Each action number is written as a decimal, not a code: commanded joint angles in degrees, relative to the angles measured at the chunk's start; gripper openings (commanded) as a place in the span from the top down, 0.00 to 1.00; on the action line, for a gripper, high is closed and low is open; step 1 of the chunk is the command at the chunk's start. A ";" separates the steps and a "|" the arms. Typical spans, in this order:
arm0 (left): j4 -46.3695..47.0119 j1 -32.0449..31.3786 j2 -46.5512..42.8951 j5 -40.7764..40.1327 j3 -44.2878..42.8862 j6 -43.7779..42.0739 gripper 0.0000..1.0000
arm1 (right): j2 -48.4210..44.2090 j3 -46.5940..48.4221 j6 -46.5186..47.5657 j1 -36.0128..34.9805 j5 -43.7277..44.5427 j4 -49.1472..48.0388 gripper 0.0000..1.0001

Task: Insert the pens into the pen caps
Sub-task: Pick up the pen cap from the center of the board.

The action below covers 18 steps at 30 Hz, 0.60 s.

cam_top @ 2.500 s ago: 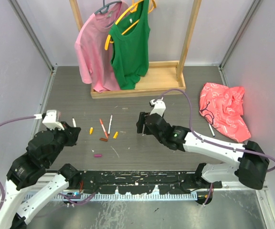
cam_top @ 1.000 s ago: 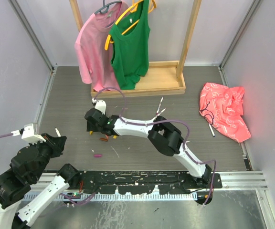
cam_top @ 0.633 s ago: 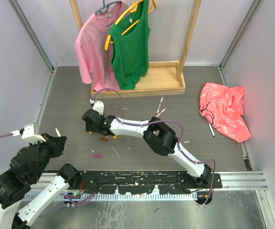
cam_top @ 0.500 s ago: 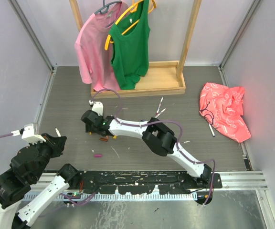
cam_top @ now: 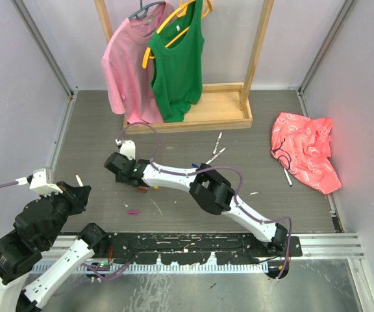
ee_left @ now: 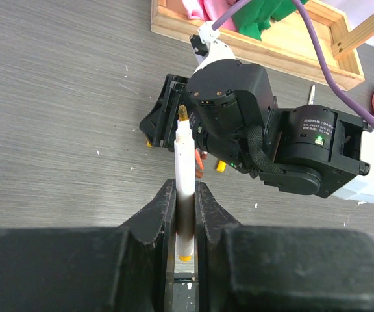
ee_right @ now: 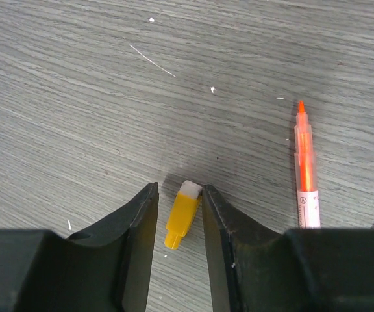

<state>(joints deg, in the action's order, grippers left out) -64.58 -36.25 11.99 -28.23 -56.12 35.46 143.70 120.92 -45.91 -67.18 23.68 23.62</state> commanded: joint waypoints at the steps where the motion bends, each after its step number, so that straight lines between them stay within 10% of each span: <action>1: 2.10 0.37 -0.30 0.09 -0.22 -0.11 1.00 | 1.68 2.74 1.34 -0.84 3.71 6.24 0.62; 18: 2.26 0.34 0.19 -0.61 0.10 -0.23 1.00 | 3.41 3.28 9.36 -1.60 4.30 12.68 0.65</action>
<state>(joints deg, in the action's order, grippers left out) -64.55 -36.25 11.99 -28.25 -56.01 35.38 144.92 124.05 -39.44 -68.53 27.90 29.65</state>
